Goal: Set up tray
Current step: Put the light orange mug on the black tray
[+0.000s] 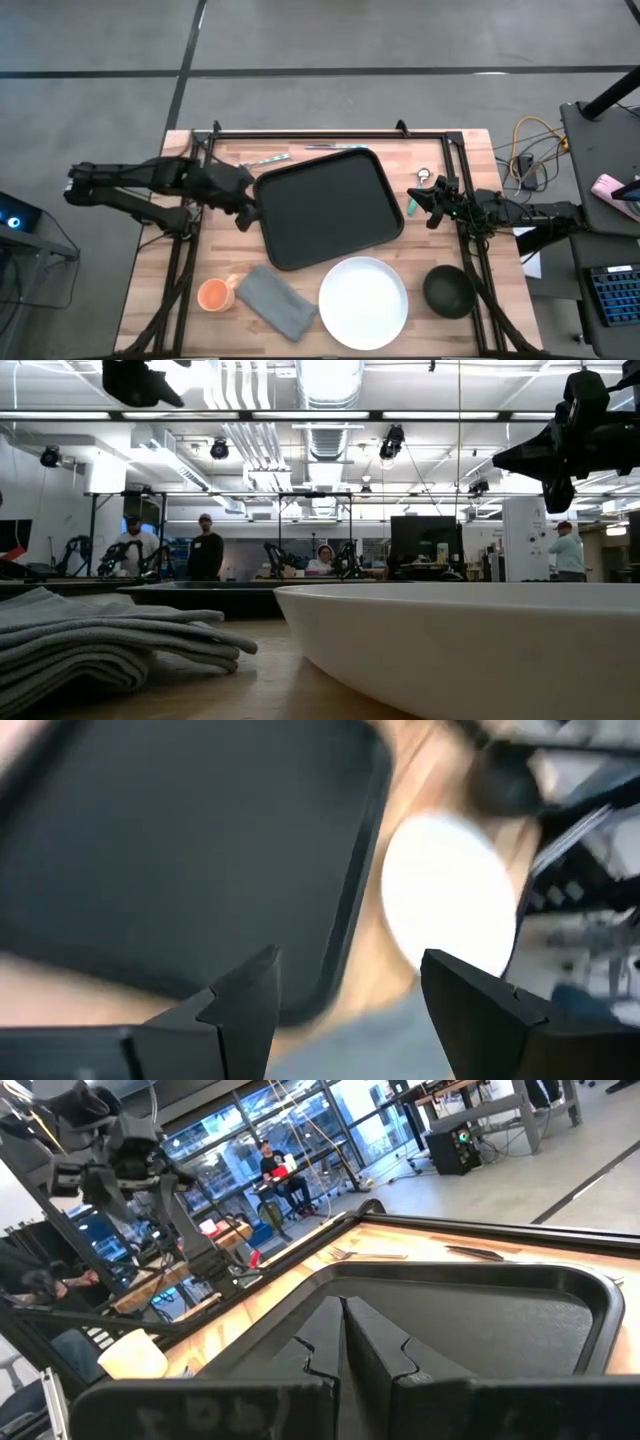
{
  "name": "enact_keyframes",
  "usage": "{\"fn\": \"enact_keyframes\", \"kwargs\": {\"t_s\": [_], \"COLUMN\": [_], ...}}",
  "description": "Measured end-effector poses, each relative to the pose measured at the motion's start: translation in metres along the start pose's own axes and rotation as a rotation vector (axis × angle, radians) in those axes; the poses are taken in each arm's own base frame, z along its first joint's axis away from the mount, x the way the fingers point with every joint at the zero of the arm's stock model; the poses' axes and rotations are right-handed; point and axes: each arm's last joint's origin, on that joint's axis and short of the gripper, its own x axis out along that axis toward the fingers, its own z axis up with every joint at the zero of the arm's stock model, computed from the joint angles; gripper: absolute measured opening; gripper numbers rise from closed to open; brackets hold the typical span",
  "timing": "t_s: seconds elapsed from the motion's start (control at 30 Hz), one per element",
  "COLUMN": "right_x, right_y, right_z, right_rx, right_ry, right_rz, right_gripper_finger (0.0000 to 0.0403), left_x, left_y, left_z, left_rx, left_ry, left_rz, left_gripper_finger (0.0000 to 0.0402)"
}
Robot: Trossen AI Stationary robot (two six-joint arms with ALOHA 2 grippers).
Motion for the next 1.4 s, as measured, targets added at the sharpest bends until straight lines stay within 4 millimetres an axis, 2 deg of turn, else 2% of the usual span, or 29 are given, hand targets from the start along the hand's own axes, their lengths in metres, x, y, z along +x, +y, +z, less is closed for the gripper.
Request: {"fn": "enact_keyframes", "kwargs": {"t_s": [0.3,0.5,0.93,1.2,1.4], "right_x": [0.0,0.0,0.0,0.0,0.0], "right_y": [0.0,0.0,0.0,0.0,0.0], "right_z": [0.0,0.0,0.0,0.0,0.0], "right_rx": [-0.003,-0.004,-0.004,-0.009,-0.009], "right_ry": [0.0,0.001,0.001,0.0,0.0], "right_rz": [0.001,0.001,0.0,0.0,0.0], "right_gripper_finger": [0.0009,0.0008,0.0008,0.0009,0.0008], "left_x": [0.022,0.037,0.053,0.061,0.07], "left_y": [-0.033,-0.064,-0.102,-0.112,-0.114], "left_z": [0.005,-0.004,-0.056,-0.097,-0.114], "left_rx": [-0.112,-0.06,-0.182,-0.218,-0.186], "left_ry": [0.305,0.419,0.607,0.668,0.646], "left_rz": [0.002,-0.029,0.164,0.269,0.33], "left_gripper_finger": [0.0219,0.0219,0.0219,0.0219,0.0219]}}
